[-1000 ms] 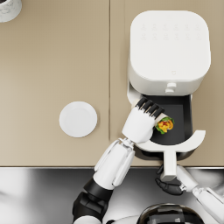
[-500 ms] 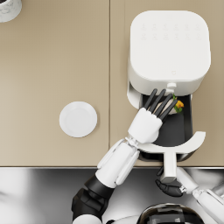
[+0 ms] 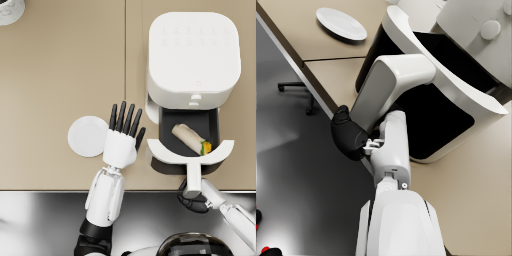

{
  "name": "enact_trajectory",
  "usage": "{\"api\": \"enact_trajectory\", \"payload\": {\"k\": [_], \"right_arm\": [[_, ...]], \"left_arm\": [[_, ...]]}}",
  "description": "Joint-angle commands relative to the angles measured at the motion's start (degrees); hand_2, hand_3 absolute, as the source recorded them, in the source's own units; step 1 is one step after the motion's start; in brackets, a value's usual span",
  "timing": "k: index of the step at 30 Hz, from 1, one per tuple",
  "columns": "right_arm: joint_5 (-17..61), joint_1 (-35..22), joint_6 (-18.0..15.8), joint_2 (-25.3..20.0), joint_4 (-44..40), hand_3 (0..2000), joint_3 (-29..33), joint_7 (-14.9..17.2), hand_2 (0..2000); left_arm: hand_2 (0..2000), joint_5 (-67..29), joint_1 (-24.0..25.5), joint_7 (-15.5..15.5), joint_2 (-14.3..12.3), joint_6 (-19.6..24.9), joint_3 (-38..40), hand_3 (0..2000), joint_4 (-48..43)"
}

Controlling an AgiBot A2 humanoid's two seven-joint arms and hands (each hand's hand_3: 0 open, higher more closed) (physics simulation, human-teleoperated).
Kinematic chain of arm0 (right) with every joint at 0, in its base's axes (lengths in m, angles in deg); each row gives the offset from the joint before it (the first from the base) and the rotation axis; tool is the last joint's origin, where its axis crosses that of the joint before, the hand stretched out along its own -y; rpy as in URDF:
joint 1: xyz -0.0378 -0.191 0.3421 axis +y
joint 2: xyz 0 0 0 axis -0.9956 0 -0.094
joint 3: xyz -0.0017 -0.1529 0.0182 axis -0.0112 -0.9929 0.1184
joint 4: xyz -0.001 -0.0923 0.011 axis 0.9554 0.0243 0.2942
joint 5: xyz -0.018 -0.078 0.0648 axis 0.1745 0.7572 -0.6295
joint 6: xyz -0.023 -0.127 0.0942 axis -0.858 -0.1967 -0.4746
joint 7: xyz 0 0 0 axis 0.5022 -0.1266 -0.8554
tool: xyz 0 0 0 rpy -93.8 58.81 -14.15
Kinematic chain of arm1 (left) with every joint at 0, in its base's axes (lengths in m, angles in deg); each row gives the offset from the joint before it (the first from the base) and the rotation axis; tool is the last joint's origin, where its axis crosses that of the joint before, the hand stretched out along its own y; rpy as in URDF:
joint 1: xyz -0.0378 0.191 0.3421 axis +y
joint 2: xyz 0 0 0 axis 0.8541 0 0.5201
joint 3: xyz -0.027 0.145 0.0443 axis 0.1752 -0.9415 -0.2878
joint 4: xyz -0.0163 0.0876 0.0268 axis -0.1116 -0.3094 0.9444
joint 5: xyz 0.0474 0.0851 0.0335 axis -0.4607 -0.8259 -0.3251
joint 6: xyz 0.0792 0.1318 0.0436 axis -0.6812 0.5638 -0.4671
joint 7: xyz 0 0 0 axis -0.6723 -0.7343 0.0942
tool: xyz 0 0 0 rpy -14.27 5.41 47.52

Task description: Pick up the chicken rolls and place it into the air fryer

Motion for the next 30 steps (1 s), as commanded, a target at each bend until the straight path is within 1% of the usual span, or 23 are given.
{"api": "enact_trajectory", "payload": {"k": [1, 6, 13, 18, 23, 24, 25, 26, 28, 29, 30], "right_arm": [[0.01, -5.74, -0.79, -17.02, 4.06, 2000, -2.21, 0.03, 2000], [0.06, -11.02, -5.13, -15.47, 0.18, 2000, -2.34, -0.06, 2000], [0.08, -17.18, -8.20, -16.02, -9.04, 2000, -2.47, -0.85, 2000], [0.12, -21.24, -9.26, -17.82, -15.48, 2000, -2.51, -0.75, 2000], [0.14, -25.37, -12.29, -19.67, -21.42, 2000, -2.59, -0.78, 2000], [0.14, -26.28, -12.52, -20.01, -22.66, 2000, -2.53, -0.83, 2000], [0.14, -27.14, -12.56, -20.62, -24.39, 2000, -2.27, -0.86, 2000], [0.14, -27.75, -12.70, -20.72, -25.17, 2000, -2.37, -0.95, 2000], [0.16, -29.09, -12.88, -21.45, -27.23, 2000, -2.52, -0.91, 2000], [0.16, -29.67, -12.72, -21.75, -28.25, 2000, -2.74, -0.92, 2000], [0.17, -30.22, -12.76, -22.10, -29.15, 2000, -2.73, -0.96, 2000]], "left_arm": [[0, 0.00, 1.88, 0.00, 0.51, 0.00, 6.89, 0, -1.85], [0, 0.01, 2.17, 0.00, 0.54, -0.01, 11.13, 0, -1.36], [0, 0.02, 1.36, 0.00, 0.81, -0.01, 16.54, 0, -0.86], [0, 0.03, 0.20, 0.00, 1.14, -0.01, 18.18, 0, 1.30], [0, 0.03, -0.49, 0.00, 1.40, -0.01, 18.32, 0, 1.90], [0, 0.03, -0.64, 0.00, 1.45, -0.01, 18.29, 0, 1.86], [0, 0.03, 0.67, 0.00, 1.38, -0.01, 18.17, 0, 1.97], [0, 0.03, -0.60, 0.00, 1.50, -0.01, 18.10, 0, 1.48], [0, 0.03, -0.95, 0.00, 1.58, -0.01, 17.93, 0, 2.06], [0, 0.03, 0.30, 0.00, 1.53, -0.01, 18.02, 0, 2.04], [0, 0.03, -1.10, 0.00, 1.64, -0.01, 17.89, 0, 2.02]]}}
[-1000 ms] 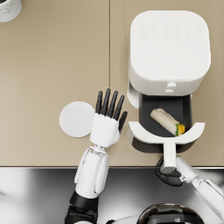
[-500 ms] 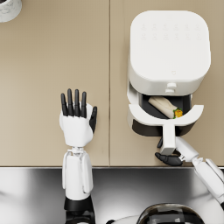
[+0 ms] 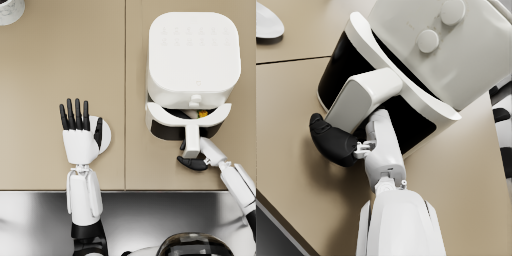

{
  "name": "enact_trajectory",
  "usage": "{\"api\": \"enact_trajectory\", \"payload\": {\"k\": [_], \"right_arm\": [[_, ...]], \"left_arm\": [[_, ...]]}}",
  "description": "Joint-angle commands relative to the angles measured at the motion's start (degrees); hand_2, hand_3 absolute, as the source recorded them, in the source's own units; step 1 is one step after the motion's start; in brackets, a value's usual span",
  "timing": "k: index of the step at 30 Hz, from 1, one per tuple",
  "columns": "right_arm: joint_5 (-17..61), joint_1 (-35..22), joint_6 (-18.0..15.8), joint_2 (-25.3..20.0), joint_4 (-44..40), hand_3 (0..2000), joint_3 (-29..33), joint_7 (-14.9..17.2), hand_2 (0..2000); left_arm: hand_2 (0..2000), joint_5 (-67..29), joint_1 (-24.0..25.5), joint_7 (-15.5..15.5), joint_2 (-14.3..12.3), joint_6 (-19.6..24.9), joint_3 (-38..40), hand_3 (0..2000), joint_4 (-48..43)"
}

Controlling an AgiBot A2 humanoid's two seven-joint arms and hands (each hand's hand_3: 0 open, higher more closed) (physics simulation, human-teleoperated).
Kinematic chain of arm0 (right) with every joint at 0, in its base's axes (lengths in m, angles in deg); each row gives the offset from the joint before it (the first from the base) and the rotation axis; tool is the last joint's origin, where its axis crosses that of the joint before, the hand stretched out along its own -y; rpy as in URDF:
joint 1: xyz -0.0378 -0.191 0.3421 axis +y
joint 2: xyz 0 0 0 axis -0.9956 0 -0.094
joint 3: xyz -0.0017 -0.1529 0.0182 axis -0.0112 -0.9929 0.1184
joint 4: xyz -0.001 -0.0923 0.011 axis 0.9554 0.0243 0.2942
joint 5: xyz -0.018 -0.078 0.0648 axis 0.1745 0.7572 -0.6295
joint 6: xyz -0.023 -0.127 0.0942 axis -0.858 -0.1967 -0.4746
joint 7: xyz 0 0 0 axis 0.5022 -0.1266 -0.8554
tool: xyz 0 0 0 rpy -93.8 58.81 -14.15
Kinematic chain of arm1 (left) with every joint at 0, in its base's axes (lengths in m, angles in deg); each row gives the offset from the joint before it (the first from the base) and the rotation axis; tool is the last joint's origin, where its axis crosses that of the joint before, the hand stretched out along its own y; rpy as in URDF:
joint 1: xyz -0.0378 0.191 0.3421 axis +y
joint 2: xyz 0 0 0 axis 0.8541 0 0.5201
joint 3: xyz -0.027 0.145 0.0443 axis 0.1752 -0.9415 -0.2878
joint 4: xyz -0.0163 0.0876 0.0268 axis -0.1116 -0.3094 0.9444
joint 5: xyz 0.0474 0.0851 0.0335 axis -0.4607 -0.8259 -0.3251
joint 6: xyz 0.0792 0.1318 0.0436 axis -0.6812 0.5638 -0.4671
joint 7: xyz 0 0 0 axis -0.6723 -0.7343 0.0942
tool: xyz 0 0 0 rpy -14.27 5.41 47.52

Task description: Pick up the chicken rolls and place it into the air fryer

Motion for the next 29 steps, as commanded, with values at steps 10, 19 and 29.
{"api": "enact_trajectory", "payload": {"k": [10, 19, 29], "right_arm": [[0.01, -9.41, -3.39, -13.94, -11.05, 2000, 0.91, -0.34, 2000], [0.01, -5.28, -4.53, -8.08, -13.17, 2000, 5.85, -0.56, 2000], [0.05, -5.64, -3.33, -7.89, -13.14, 2000, 4.96, -0.39, 2000]], "left_arm": [[0, 0.00, 0.03, 0.00, 0.23, 0.00, -0.11, 0, 0.36], [0, 0.00, 0.07, 0.00, 0.38, 0.00, -0.61, 0, 0.56], [0, 0.00, 0.12, 0.00, 0.39, 0.00, -0.67, 0, 0.53]]}}
